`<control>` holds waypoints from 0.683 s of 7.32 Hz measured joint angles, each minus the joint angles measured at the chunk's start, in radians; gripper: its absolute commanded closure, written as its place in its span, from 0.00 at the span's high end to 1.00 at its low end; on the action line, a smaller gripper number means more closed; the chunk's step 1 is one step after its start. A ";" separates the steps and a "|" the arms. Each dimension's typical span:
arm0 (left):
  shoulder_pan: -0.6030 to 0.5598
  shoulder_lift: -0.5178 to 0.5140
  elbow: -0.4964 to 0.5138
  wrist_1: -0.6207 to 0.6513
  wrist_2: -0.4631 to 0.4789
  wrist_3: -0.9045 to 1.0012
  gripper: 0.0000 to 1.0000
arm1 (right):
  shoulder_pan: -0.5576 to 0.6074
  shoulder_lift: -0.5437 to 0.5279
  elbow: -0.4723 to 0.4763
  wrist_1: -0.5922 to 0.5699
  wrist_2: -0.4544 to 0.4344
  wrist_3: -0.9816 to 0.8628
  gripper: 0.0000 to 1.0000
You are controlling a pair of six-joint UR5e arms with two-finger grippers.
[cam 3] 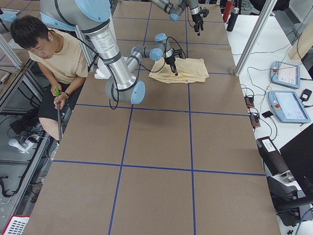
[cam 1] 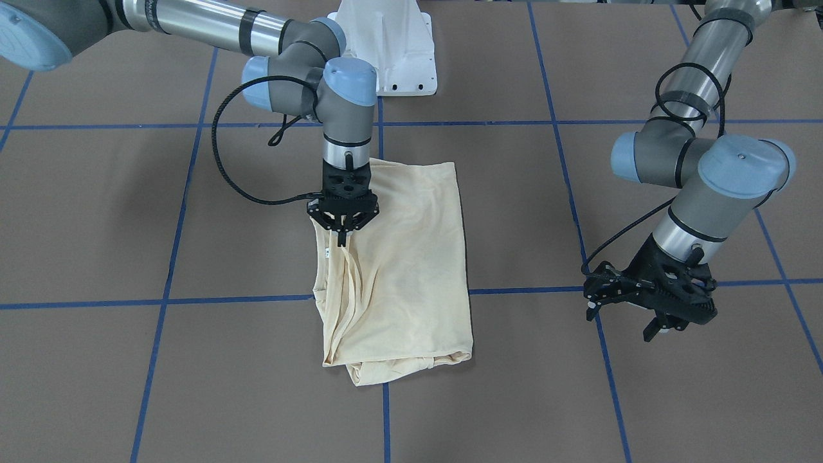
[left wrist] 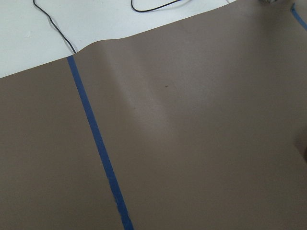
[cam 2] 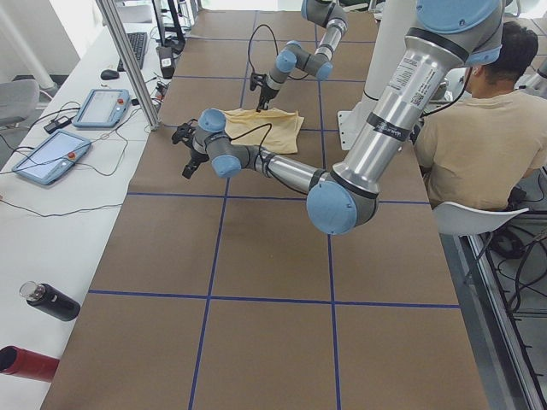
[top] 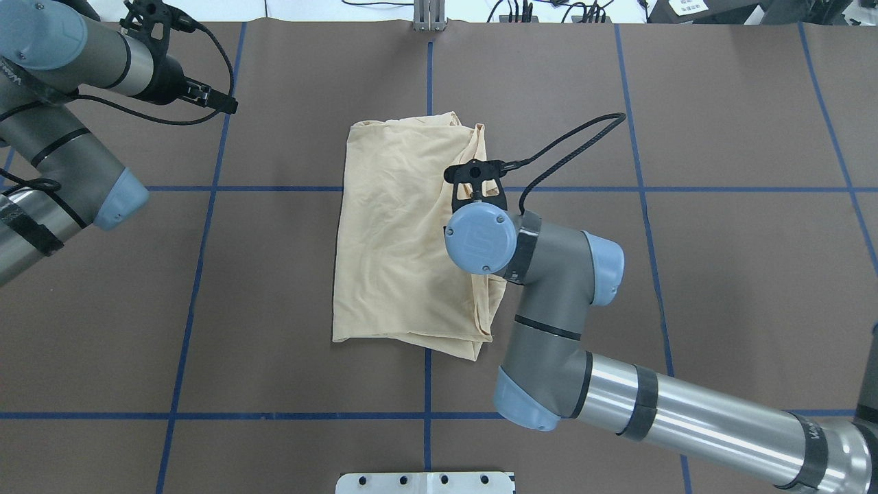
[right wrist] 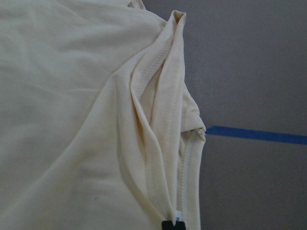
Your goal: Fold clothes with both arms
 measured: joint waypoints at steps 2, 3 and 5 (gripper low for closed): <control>0.001 0.000 0.001 0.000 0.000 0.000 1.00 | 0.019 -0.054 0.025 0.008 0.006 -0.032 0.45; 0.002 0.000 0.001 0.000 0.000 0.000 1.00 | 0.023 -0.071 0.033 0.010 0.006 -0.036 0.99; 0.003 0.000 0.001 0.000 0.000 0.000 1.00 | 0.025 -0.085 0.055 0.019 0.003 -0.012 1.00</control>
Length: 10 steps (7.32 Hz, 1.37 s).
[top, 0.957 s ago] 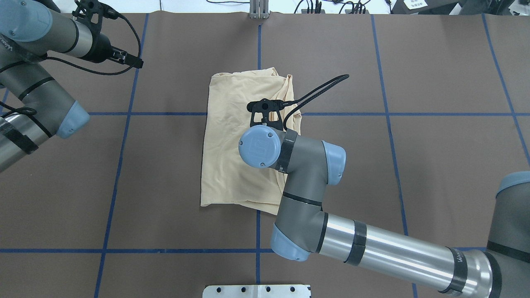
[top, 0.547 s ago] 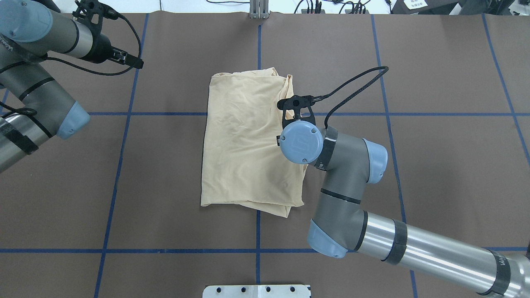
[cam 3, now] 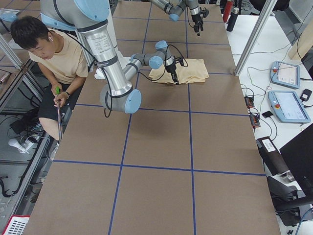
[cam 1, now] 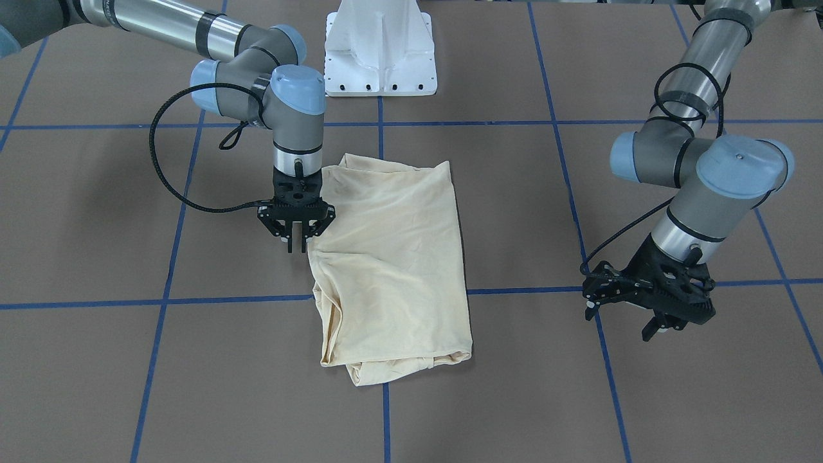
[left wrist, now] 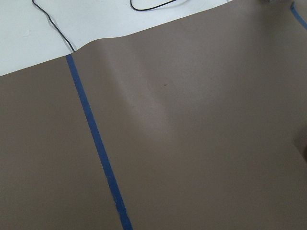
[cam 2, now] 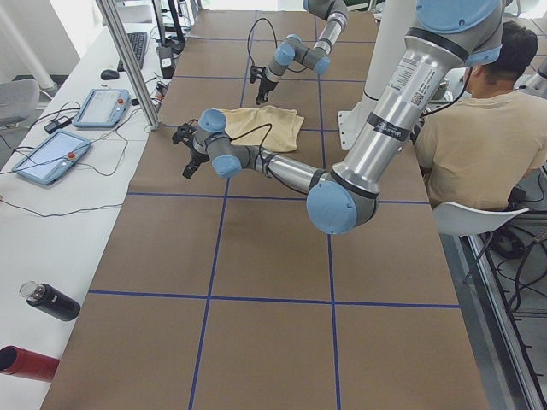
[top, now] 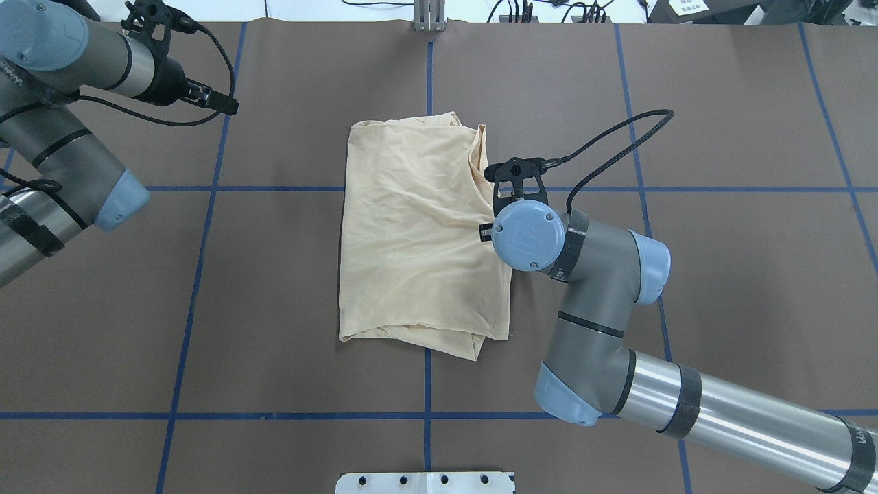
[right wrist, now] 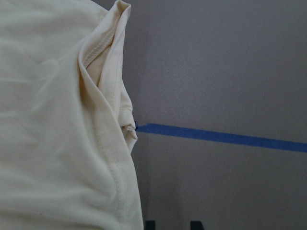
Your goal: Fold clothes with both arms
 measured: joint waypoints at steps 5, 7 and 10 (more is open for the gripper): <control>0.045 0.017 -0.173 0.007 0.000 -0.255 1.00 | 0.011 -0.075 0.128 0.213 0.035 0.200 1.00; 0.152 0.071 -0.343 0.014 0.012 -0.443 1.00 | 0.014 -0.196 0.261 0.242 0.042 0.212 1.00; 0.392 0.126 -0.513 0.258 0.233 -0.584 1.00 | 0.015 -0.305 0.357 0.245 0.050 0.213 1.00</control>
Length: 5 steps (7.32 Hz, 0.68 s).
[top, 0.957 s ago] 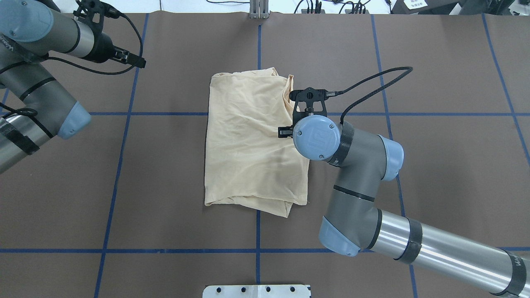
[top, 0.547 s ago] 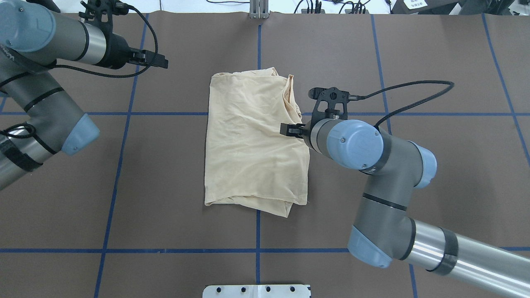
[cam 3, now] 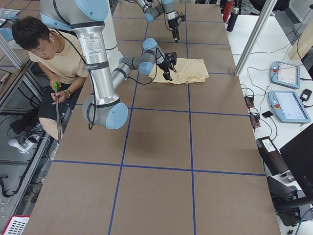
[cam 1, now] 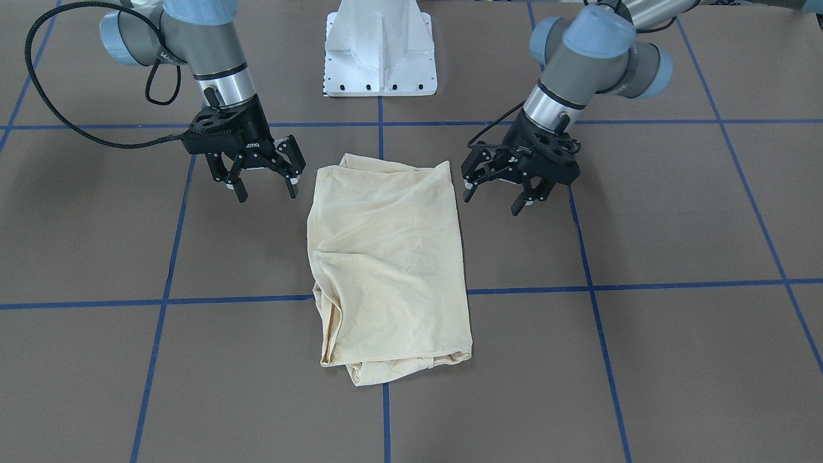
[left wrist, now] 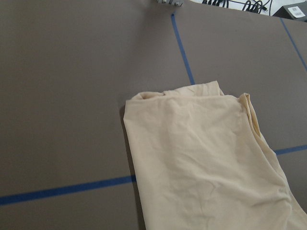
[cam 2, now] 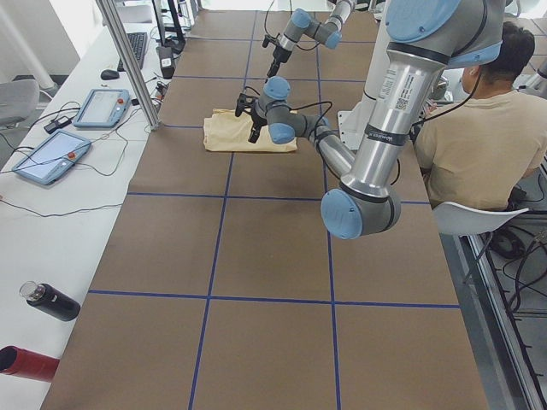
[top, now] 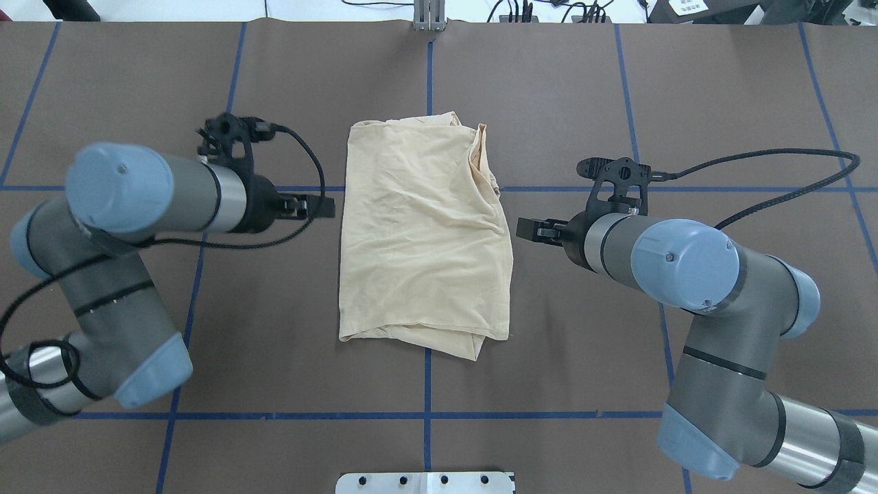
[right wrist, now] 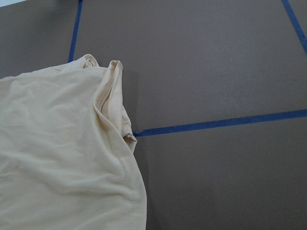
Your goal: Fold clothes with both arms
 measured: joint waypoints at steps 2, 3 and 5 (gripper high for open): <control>0.160 -0.002 -0.008 0.083 0.110 -0.128 0.88 | 0.000 -0.008 0.002 0.000 0.000 0.000 1.00; 0.198 -0.004 0.003 0.091 0.131 -0.166 0.80 | -0.001 -0.008 0.002 0.000 0.000 0.000 1.00; 0.223 -0.004 0.021 0.093 0.142 -0.194 0.69 | -0.002 -0.008 0.001 0.000 0.000 0.000 1.00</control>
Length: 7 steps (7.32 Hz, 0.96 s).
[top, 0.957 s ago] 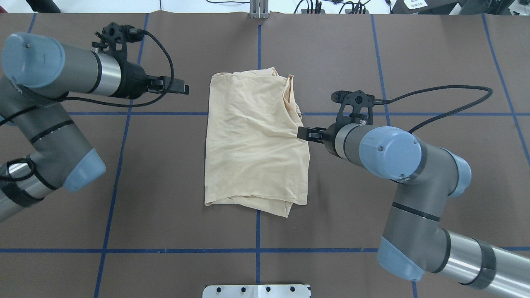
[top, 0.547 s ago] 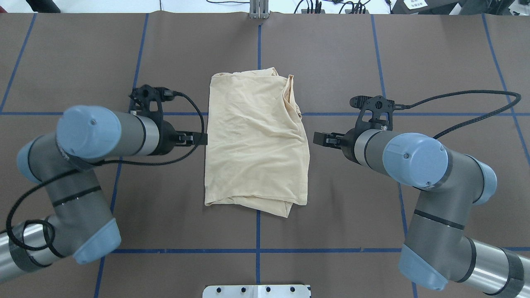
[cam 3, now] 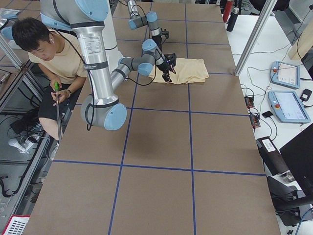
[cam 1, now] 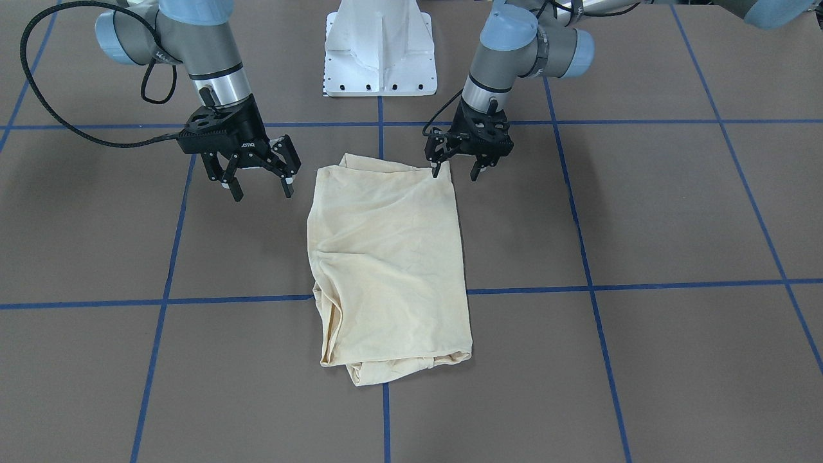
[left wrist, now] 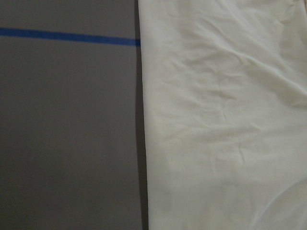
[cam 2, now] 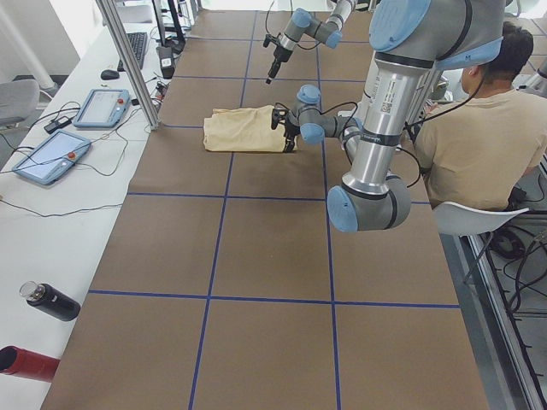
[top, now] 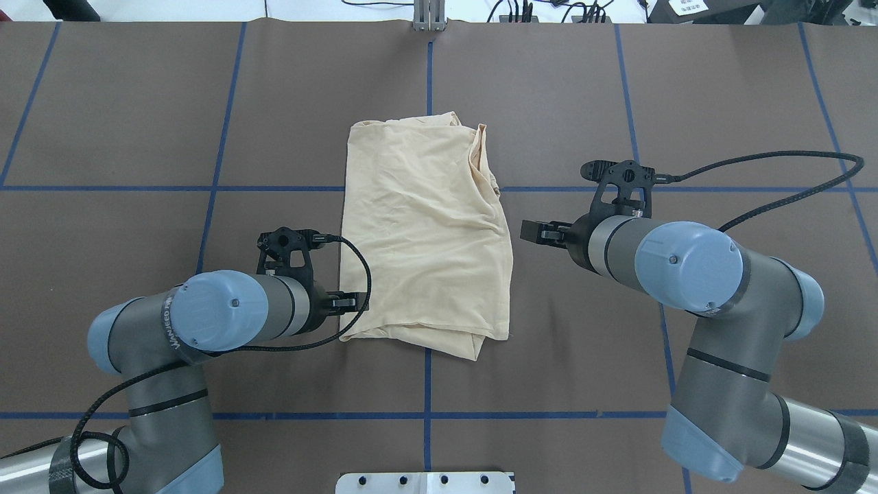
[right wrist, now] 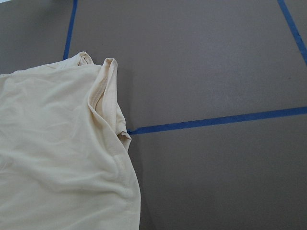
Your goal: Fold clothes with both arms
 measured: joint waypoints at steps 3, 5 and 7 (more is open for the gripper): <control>0.029 -0.013 0.013 -0.003 0.000 -0.007 0.58 | -0.001 0.000 -0.001 0.000 0.000 0.000 1.00; 0.042 -0.015 0.015 -0.005 -0.001 -0.007 0.53 | -0.002 0.000 -0.002 0.000 0.000 0.000 1.00; 0.046 -0.016 0.024 -0.007 -0.001 -0.007 0.39 | -0.003 0.000 -0.002 0.000 0.000 0.000 1.00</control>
